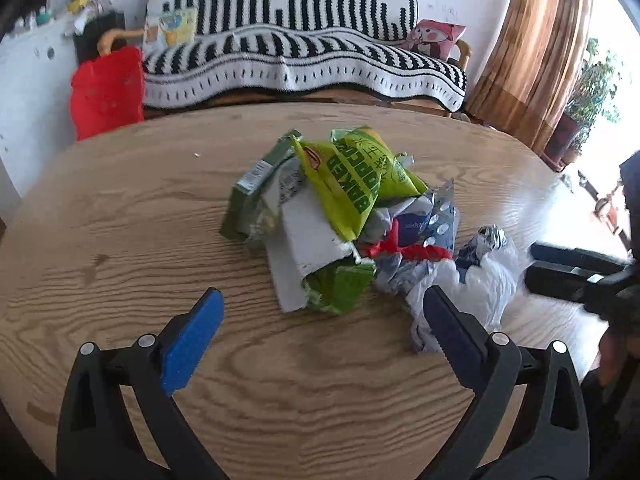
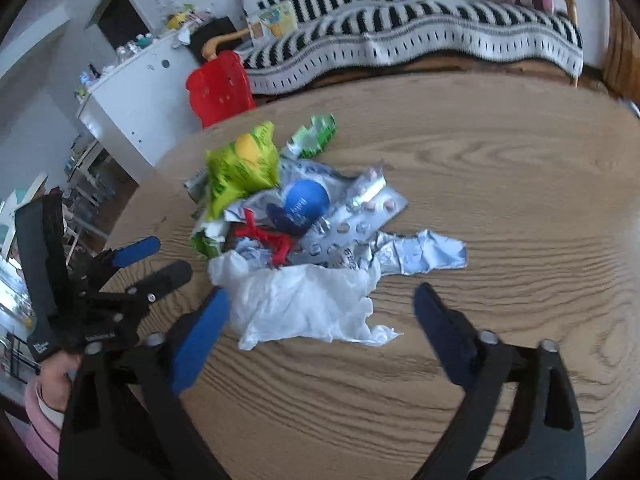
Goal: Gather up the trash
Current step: 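Grasp the white-green paper packet with the left tool while the right grasps white tissue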
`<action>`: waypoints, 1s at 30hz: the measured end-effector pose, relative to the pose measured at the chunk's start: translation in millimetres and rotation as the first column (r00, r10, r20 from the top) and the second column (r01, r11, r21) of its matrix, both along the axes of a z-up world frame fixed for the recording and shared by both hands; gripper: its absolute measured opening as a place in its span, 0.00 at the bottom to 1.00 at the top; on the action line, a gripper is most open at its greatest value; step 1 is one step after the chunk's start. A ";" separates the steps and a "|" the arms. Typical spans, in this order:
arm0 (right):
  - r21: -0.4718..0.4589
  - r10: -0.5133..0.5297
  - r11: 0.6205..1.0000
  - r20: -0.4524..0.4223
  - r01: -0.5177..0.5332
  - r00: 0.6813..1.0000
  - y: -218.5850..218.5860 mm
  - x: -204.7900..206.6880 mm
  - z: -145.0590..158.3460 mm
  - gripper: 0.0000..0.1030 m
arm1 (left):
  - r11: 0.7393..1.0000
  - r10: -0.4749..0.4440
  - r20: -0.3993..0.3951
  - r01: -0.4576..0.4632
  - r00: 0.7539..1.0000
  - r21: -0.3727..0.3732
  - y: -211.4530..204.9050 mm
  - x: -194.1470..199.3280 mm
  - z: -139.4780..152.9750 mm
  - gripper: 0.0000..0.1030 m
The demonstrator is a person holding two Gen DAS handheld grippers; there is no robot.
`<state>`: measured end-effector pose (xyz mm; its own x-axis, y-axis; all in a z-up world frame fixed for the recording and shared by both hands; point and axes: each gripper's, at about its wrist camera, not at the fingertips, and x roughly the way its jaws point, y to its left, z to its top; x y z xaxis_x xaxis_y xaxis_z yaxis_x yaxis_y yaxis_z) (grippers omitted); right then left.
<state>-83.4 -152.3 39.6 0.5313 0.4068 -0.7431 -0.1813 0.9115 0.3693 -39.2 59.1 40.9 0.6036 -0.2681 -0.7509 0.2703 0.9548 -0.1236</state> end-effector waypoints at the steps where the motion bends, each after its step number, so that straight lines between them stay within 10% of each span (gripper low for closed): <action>1: 0.003 0.003 1.000 -0.013 -0.003 1.000 2.8 1.9 -4.3 0.84 | 1.000 0.001 -0.007 -0.001 1.000 -0.010 -0.9 3.8 -0.9 0.94; 5: 0.003 0.027 1.000 -0.046 -0.027 0.999 12.5 8.2 -13.3 0.79 | 1.000 0.017 -0.063 -0.017 0.998 0.002 -9.7 29.3 -13.0 0.90; 8: 0.033 0.072 0.997 -0.069 -0.069 0.995 19.8 13.0 -20.8 0.52 | 1.000 0.014 -0.147 -0.017 0.989 -0.018 -8.4 40.1 -28.2 0.38; 11: 0.009 0.107 0.994 -0.048 -0.107 0.993 26.3 11.0 -18.8 0.30 | 0.999 0.021 -0.119 -0.025 0.993 -0.029 -2.1 35.4 -22.0 0.34; 19: -0.089 0.071 0.995 0.221 -0.053 0.973 17.0 -18.4 26.9 0.27 | 0.994 0.084 0.052 -0.080 0.995 -0.080 27.3 3.9 21.3 0.31; 30: 0.052 -0.060 0.997 0.177 0.051 0.982 -26.5 -20.5 26.7 0.27 | 0.982 0.111 0.067 -0.099 0.992 -0.158 46.4 -11.9 25.2 0.29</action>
